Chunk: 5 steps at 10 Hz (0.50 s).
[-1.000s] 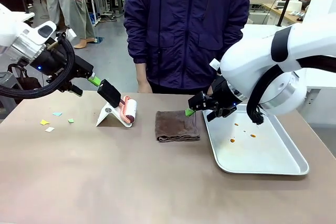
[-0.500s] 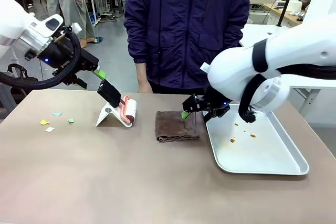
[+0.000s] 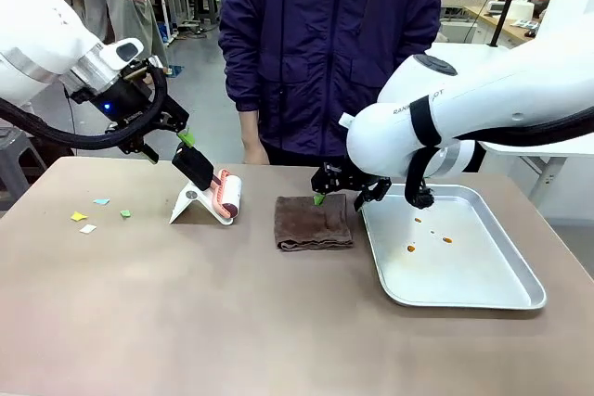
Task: Clean the surface of the table.
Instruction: Hold the Lint Roller with your left hand and the towel with your right hand.
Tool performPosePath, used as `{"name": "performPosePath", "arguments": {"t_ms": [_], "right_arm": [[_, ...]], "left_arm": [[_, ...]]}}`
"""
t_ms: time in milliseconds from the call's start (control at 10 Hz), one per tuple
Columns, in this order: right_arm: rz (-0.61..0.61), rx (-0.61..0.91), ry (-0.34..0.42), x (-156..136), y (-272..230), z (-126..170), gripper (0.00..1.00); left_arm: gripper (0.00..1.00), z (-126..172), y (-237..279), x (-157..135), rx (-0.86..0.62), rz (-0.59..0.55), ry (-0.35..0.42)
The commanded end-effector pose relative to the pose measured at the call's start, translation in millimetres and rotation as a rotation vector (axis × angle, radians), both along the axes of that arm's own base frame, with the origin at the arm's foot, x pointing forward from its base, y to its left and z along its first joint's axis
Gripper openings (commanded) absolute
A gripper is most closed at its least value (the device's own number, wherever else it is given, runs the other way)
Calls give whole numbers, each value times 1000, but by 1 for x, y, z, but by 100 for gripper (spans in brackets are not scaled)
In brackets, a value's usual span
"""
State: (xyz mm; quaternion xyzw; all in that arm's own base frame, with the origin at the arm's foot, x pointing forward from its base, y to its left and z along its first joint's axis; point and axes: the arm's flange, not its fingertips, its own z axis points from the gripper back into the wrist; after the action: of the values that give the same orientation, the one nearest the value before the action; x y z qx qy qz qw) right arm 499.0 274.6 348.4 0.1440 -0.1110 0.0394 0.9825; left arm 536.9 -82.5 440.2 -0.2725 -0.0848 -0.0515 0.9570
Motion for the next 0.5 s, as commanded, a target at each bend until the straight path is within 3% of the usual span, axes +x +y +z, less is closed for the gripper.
{"name": "performPosePath", "arguments": {"t_ms": [0, 400], "right_arm": [[-96, -134, 61, 34, 39, -13, 100], [-124, -173, 100, 45, 50, -27, 100]], "left_arm": [[100, -9, -11, 20, 6, 14, 69], [100, -22, -14, 33, -20, 28, 82]]}}
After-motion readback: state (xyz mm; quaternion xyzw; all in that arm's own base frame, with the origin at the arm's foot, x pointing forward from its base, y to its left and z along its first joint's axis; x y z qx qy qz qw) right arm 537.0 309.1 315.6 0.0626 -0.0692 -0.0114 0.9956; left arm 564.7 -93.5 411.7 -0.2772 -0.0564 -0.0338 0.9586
